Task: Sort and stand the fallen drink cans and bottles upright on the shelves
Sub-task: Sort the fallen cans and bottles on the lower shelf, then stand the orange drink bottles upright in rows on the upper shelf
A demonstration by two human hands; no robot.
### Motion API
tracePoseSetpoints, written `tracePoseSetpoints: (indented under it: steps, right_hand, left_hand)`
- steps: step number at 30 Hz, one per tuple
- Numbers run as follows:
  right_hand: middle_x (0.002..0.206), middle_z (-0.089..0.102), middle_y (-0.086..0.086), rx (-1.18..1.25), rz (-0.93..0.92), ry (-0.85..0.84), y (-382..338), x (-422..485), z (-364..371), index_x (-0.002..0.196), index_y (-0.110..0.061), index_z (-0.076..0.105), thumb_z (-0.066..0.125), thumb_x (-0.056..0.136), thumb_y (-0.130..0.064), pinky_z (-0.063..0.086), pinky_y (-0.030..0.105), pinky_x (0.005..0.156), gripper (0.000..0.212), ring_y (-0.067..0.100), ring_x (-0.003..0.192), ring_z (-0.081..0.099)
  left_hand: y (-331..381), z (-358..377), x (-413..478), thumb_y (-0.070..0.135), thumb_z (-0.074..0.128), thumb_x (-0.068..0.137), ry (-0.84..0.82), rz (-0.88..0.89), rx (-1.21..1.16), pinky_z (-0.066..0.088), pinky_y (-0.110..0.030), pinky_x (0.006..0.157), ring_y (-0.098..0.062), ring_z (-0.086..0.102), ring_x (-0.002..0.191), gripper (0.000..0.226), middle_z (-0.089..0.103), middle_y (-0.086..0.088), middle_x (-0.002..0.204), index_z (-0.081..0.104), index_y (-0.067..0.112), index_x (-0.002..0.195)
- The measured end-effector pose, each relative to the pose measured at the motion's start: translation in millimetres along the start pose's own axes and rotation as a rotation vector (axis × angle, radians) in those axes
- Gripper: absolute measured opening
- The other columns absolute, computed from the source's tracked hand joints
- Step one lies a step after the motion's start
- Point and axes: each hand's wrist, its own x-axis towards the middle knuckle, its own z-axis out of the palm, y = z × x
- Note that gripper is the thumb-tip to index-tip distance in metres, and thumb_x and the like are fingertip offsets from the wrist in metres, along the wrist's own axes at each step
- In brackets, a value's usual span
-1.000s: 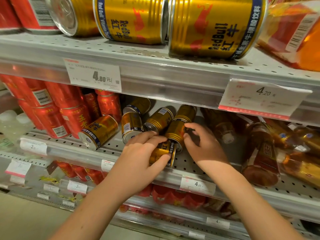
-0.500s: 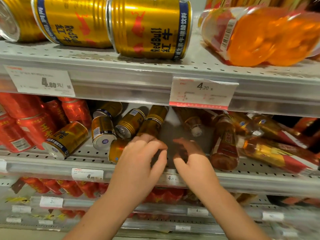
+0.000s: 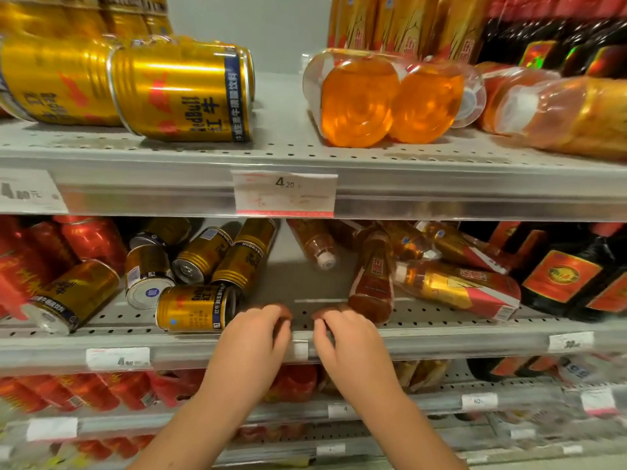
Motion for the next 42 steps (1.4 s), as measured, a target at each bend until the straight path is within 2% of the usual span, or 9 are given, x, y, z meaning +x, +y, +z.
tracePoseSetpoints:
  steps: [6, 9, 12, 16, 21, 28, 33, 39, 42]
  right_hand:
    - [0.1, 0.056, -0.021, 0.127, -0.071, 0.071, 3.0, -13.6, -39.3, 0.112, -0.036, 0.064, 0.045, 0.099, -0.038, 0.046, 0.02, 0.088, 0.024, -0.001, 0.098, 0.054]
    - [0.103, 0.063, -0.024, 0.141, -0.137, 0.244, 7.8, -19.9, -92.6, 0.102, -0.037, 0.07, 0.057, 0.091, -0.029, 0.047, 0.015, 0.088, 0.019, -0.008, 0.101, 0.057]
    - [0.101, 0.065, -0.024, 0.204, -0.241, 0.465, 16.9, -26.0, -158.4, 0.098, -0.034, 0.071, 0.057, 0.089, -0.026, 0.05, 0.016, 0.086, 0.018, -0.006, 0.099, 0.062]
    - [0.109, 0.063, -0.022, 0.284, -0.292, 0.584, 36.8, -28.2, -242.1, 0.106, -0.031, 0.068, 0.053, 0.095, -0.026, 0.046, 0.015, 0.091, 0.019, 0.004, 0.107, 0.063]
    - [0.122, 0.055, -0.024, 0.12, -0.186, 0.522, 59.8, -8.1, -289.9, 0.123, -0.03, 0.061, 0.051, 0.098, -0.032, 0.032, 0.006, 0.102, 0.028, -0.003, 0.123, 0.05]
    - [0.124, 0.052, -0.022, 0.002, -0.099, 0.414, 74.2, -0.4, -296.8, 0.132, -0.03, 0.055, 0.057, 0.097, -0.027, 0.043, 0.023, 0.106, 0.035, -0.001, 0.124, 0.047]
    - [0.12, 0.057, -0.016, -0.098, -0.182, 0.538, 75.3, 13.6, -318.7, 0.126, -0.026, 0.06, 0.06, 0.094, -0.027, 0.038, 0.015, 0.104, 0.032, 0.003, 0.118, 0.051]
    - [0.132, 0.057, -0.005, -0.423, -0.147, 0.372, 87.7, 42.2, -363.4, 0.141, -0.024, 0.052, 0.059, 0.088, -0.055, 0.043, 0.035, 0.107, 0.061, 0.014, 0.124, 0.049]
    - [0.138, 0.054, -0.006, -0.53, -0.102, 0.232, 100.6, 51.4, -380.5, 0.15, -0.028, 0.039, 0.056, 0.083, -0.07, 0.043, 0.036, 0.107, 0.081, 0.016, 0.125, 0.048]
  left_hand:
    - [27.8, -28.0, -9.0, 0.043, 0.056, 0.099, 0.007, 0.081, -0.049, 0.046, -0.019, 0.077, 0.0, 0.055, 0.087, 0.007, 0.056, 0.022, 0.086, 0.053, 0.047, 0.094]
    - [69.3, -55.4, -11.5, 0.043, 0.062, 0.096, 0.045, 0.173, -0.089, 0.046, -0.015, 0.081, 0.008, 0.057, 0.095, 0.016, 0.059, 0.029, 0.094, 0.055, 0.052, 0.085]
    - [123.8, -87.9, -11.1, 0.047, 0.06, 0.091, 0.188, 0.292, -0.171, 0.042, -0.007, 0.083, 0.014, 0.058, 0.095, 0.004, 0.061, 0.034, 0.097, 0.061, 0.051, 0.091]
    - [189.2, -118.0, 7.0, 0.042, 0.056, 0.096, 0.321, 0.528, -0.168, 0.041, -0.012, 0.09, 0.006, 0.057, 0.103, 0.015, 0.061, 0.026, 0.108, 0.069, 0.039, 0.103]
    - [229.7, -116.1, 48.6, 0.036, 0.054, 0.098, 0.289, 0.509, -0.005, 0.044, -0.034, 0.101, -0.016, 0.056, 0.117, 0.034, 0.061, 0.004, 0.126, 0.067, 0.022, 0.125]
    - [217.8, -96.9, 59.1, 0.034, 0.061, 0.093, 0.32, 0.465, 0.046, 0.047, -0.035, 0.1, -0.017, 0.06, 0.112, 0.033, 0.067, 0.006, 0.121, 0.068, 0.021, 0.123]
    - [221.3, -93.4, 64.0, 0.042, 0.048, 0.093, 0.353, 0.457, 0.011, 0.045, -0.03, 0.098, -0.011, 0.059, 0.108, 0.037, 0.067, 0.011, 0.115, 0.069, 0.024, 0.119]
    - [225.9, -91.5, 65.0, 0.041, 0.052, 0.093, 0.374, 0.425, 0.002, 0.042, -0.027, 0.093, -0.009, 0.057, 0.104, 0.03, 0.064, 0.014, 0.109, 0.068, 0.026, 0.113]
    - [228.8, -90.6, 66.7, 0.04, 0.053, 0.095, 0.391, 0.399, 0.0, 0.036, -0.023, 0.088, -0.005, 0.053, 0.099, 0.021, 0.06, 0.019, 0.103, 0.066, 0.03, 0.108]
